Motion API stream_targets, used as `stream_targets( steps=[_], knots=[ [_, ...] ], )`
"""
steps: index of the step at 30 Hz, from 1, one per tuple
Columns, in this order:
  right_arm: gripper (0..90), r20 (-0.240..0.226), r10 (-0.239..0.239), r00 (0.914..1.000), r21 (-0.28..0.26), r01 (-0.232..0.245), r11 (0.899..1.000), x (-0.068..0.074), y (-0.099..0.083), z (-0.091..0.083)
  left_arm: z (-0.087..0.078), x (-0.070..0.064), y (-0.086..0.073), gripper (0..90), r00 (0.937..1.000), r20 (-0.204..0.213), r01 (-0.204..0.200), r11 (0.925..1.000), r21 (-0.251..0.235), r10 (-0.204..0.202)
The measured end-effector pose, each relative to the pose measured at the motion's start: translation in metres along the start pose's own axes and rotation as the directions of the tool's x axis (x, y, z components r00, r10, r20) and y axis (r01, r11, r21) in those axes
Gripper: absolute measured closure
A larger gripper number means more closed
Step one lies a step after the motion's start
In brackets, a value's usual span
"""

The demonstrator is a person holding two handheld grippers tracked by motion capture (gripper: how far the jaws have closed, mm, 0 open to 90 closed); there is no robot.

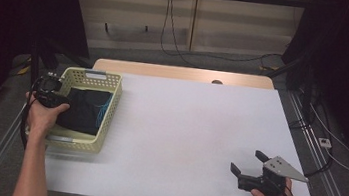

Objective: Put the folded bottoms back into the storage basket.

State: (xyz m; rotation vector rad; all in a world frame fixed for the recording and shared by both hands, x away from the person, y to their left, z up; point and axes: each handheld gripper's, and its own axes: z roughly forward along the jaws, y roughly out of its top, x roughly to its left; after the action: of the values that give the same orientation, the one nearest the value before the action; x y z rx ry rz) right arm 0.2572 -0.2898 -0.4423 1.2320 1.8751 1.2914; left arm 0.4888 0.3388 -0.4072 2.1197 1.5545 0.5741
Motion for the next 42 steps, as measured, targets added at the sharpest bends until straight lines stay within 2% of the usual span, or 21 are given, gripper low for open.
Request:
stream_targets(
  steps=[1,3,7,11,13,16,20,25,27,29,32,33,36,40,42],
  knots=[
    [3.0,-0.003,0.001,1.0,0.002,-0.001,1.0,0.0,0.0,0.0,-0.001,0.0,0.0,49.7,0.9999,0.008,-0.013,0.9999,-0.004,0.013],
    [3.0,-0.005,-0.002,1.0,0.001,0.002,1.0,0.0,0.0,0.0,-0.002,0.0,0.001,48.2,0.9999,0.005,-0.012,0.9998,-0.015,0.012],
    [2.9,-0.004,0.001,1.0,0.002,-0.001,1.0,-0.001,-0.001,-0.001,-0.004,0.002,0.001,37.4,0.9999,0.01,0.009,0.9985,-0.054,-0.009],
    [2.9,-0.004,0.001,1.0,-0.001,-0.001,1.0,-0.001,-0.001,-0.002,-0.006,0.004,0.001,31.2,0.9986,0.05,0.022,0.9958,-0.089,-0.017],
    [2.9,-0.004,0.002,1.0,0.0,-0.002,1.0,-0.001,-0.001,-0.002,-0.008,0.003,0.002,26.1,0.9985,0.054,0.01,0.9949,-0.101,-0.005],
    [2.9,-0.007,0.003,1.0,0.001,-0.003,1.0,-0.001,-0.002,-0.002,-0.012,0.002,0.004,18.9,0.9993,0.037,0.013,0.9907,-0.135,-0.008],
    [2.9,-0.004,0.011,0.9999,0.001,-0.011,1.0,-0.002,-0.002,-0.003,-0.019,0.004,0.006,13.8,0.9976,0.057,0.049,0.9826,-0.179,-0.039],
    [2.9,0.0,0.015,0.9999,-0.002,-0.015,1.0,-0.003,-0.003,-0.004,-0.024,0.004,0.007,10.1,0.9967,0.07,0.055,0.9761,-0.21,-0.042],
    [2.9,0.0,0.013,0.9999,0.001,-0.013,1.0,-0.002,-0.003,-0.004,-0.026,0.005,0.006,7.3,0.9971,0.07,0.043,0.9738,-0.223,-0.028],
    [2.9,-0.001,0.009,1.0,0.002,-0.009,1.0,-0.002,-0.003,-0.004,-0.03,0.006,0.006,5.8,0.9966,0.079,0.042,0.9675,-0.249,-0.023],
    [2.9,0.002,0.009,1.0,0.002,-0.009,1.0,-0.002,-0.003,-0.005,-0.038,0.006,0.007,5.8,0.995,0.097,0.053,0.9454,-0.322,-0.023],
    [2.9,0.004,0.01,0.9999,0.002,-0.01,1.0,-0.002,-0.003,-0.005,-0.041,0.006,0.007,5.8,0.9945,0.103,0.049,0.9401,-0.337,-0.015],
    [2.9,0.01,0.015,0.9998,0.001,-0.015,1.0,-0.003,-0.003,-0.005,-0.047,0.004,0.008,5.7,0.9945,0.104,0.026,0.9307,-0.365,0.013],
    [2.9,0.01,0.01,0.9999,0.001,-0.01,1.0,-0.002,-0.002,-0.005,-0.052,0.002,0.008,5.7,0.9966,0.081,0.015,0.9258,-0.378,0.017],
    [2.9,0.013,0.013,0.9998,0.003,-0.013,1.0,-0.002,-0.002,-0.005,-0.056,0.001,0.009,5.7,0.9964,0.084,0.025,0.9147,-0.403,0.01]
  ],
)
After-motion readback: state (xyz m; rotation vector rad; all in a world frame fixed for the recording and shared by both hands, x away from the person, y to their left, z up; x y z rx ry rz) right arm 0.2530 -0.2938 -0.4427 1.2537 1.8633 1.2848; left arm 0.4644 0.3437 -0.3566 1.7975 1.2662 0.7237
